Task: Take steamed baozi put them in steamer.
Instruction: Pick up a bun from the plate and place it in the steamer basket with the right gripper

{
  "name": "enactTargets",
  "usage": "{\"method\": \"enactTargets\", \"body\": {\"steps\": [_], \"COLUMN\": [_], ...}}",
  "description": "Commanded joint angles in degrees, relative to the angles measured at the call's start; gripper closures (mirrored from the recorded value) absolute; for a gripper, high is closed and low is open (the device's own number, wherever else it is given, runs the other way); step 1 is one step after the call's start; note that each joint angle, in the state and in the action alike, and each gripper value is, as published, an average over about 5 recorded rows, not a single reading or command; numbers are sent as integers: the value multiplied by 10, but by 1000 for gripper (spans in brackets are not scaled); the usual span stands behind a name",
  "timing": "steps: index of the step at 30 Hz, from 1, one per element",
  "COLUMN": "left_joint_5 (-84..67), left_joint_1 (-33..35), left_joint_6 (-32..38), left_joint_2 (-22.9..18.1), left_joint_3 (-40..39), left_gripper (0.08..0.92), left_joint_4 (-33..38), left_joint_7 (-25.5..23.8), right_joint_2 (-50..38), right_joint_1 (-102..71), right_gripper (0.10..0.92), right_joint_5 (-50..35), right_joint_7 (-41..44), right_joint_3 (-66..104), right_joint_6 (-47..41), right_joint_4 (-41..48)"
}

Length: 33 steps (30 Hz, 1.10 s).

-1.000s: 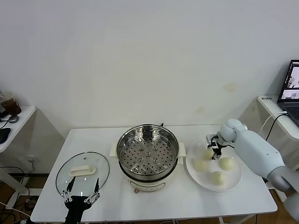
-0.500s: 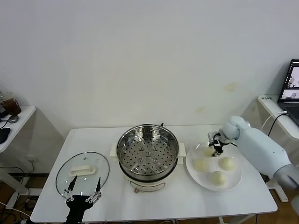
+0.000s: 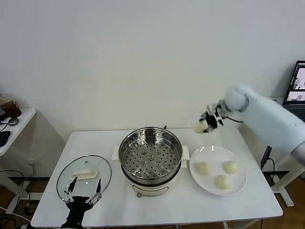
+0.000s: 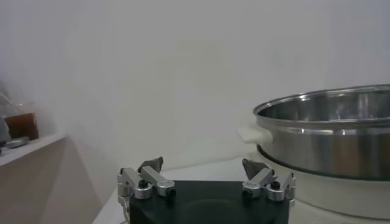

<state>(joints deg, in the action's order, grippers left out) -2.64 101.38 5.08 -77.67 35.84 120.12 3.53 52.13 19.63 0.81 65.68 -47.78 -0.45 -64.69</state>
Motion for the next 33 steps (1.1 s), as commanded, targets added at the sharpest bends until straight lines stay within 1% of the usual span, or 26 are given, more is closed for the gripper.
{"method": "enactTargets", "body": {"steps": [1,6,9,11,15,25,28,33], "left_joint_5": [-4,-8,-10,-12,-15,-16,-16,-15], "left_joint_1": [-4,-6,-6,-7,-7,-10,-11,-13], "left_joint_6": [0,0,0,0,1,2,2,2], "left_joint_2": [2,7,9,10,9,5,5,5], "left_joint_3": [2,10,17,21,26,28,28,27], "left_gripper": [177,177,177,177,177,177,177,177], "left_joint_4": [-5,-10,-11,-12,-11,-12,-13,-14], "left_joint_7": [0,-1,-1,-1,-2,-2,-2,-2], "right_joint_2": [109,185,214,227,243,269,276,282], "right_joint_1": [149,139,127,117,90,16,6,-1], "right_gripper": [499,490,486,483,482,482,482,476], "right_joint_5": [-135,-136,-112,-83,6,200,227,246], "right_joint_7": [3,23,34,34,18,-51,-59,-68], "right_joint_3": [-135,-177,-198,-207,-214,-159,-145,-137], "right_joint_6": [60,130,190,226,288,394,414,426], "right_joint_4": [-22,-15,-12,-10,9,104,121,133]}}
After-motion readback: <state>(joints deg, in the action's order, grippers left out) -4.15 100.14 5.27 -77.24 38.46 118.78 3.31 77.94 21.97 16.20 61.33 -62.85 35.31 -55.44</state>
